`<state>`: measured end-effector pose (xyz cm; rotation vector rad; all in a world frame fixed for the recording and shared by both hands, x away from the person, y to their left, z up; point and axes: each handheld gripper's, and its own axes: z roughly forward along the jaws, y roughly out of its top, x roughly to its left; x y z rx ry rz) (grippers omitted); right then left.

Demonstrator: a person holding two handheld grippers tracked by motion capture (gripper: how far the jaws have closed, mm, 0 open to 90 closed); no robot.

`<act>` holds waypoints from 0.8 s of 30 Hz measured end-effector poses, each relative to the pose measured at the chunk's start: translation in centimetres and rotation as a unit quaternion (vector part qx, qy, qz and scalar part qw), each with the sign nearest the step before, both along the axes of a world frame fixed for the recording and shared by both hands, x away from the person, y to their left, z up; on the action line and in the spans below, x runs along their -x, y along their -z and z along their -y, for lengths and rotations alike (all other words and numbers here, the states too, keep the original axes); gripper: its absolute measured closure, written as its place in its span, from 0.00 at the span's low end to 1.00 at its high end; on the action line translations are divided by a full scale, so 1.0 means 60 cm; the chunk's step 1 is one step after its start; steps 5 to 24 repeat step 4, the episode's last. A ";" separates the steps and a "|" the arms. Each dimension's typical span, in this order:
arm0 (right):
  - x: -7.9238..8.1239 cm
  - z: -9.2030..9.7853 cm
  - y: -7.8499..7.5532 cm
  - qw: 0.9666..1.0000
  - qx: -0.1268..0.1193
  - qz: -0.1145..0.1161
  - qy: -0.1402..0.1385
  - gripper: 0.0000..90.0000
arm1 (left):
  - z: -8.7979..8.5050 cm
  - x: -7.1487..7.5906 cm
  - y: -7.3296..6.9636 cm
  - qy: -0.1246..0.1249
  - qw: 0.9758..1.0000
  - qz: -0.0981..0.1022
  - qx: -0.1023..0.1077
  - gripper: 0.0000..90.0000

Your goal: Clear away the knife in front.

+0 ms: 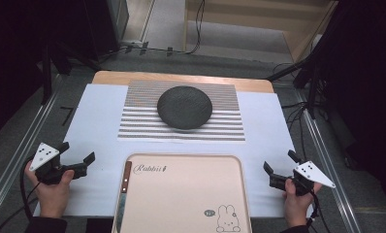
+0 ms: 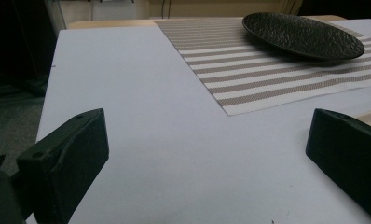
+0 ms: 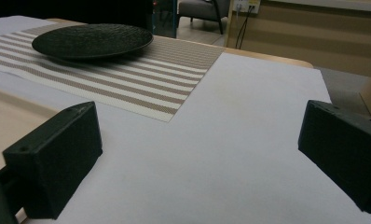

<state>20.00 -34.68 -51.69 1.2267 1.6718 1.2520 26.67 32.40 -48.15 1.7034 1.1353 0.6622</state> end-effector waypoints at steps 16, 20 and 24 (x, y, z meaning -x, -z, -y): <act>0.000 0.000 0.000 1.000 0.001 0.001 -0.001 0.00 | 0.002 0.000 0.002 0.001 1.000 -0.003 -0.004 0.00; 0.000 0.000 0.000 1.000 0.001 0.001 -0.001 0.00 | 0.002 0.000 0.002 0.001 1.000 -0.003 -0.004 0.00; 0.000 0.000 0.000 1.000 0.001 0.001 -0.001 0.00 | 0.002 0.000 0.002 0.001 1.000 -0.003 -0.004 0.00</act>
